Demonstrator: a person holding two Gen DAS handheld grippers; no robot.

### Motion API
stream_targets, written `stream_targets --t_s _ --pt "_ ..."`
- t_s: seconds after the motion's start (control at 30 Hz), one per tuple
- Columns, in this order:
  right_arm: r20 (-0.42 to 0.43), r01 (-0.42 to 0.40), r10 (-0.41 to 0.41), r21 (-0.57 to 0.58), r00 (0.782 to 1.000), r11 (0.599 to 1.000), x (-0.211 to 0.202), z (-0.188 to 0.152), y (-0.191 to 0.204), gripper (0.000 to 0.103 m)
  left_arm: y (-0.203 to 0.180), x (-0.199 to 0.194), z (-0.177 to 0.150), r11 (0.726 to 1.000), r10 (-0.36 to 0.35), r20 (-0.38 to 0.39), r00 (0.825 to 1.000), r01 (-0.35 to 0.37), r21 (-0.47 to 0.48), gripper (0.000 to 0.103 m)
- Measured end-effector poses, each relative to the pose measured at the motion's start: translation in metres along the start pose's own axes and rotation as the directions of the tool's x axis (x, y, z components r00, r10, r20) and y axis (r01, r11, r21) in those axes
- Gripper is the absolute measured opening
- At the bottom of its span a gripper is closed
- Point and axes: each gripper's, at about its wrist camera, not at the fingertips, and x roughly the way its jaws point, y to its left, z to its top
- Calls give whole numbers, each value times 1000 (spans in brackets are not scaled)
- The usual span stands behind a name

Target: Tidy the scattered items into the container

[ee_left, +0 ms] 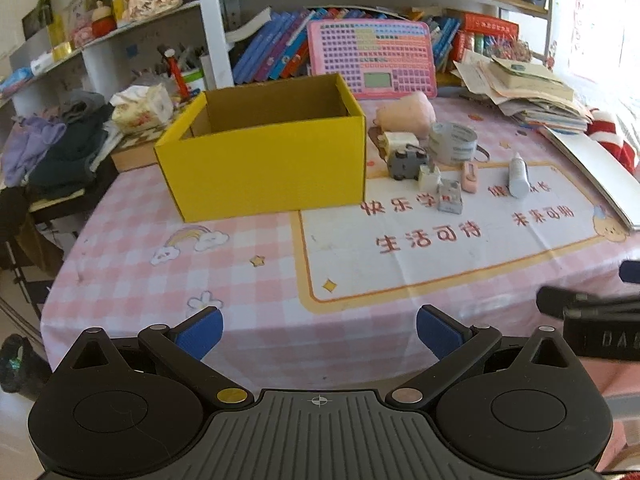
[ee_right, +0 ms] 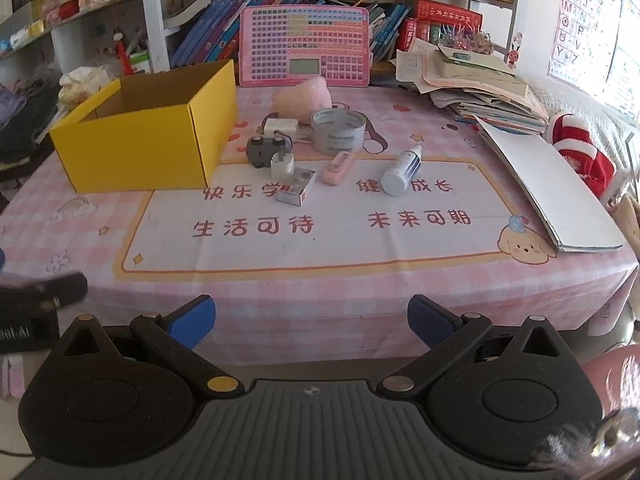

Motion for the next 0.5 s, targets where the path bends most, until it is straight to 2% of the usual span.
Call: stream_targets --t_s 0.13,0.37,0.5 --pt "-1 -9 9 13 1000 1000 2 1 -2 103 -2 -2 0 1000 -23 16 1000 23 6 103" --pt "26 -23 22 34 999 999 -3 2 -6 103 -1 0 1 992 -123 5 992 123 -25 103" --pt "28 -25 24 21 999 999 -3 3 -3 103 2 -1 1 991 -128 15 992 129 -40 103"
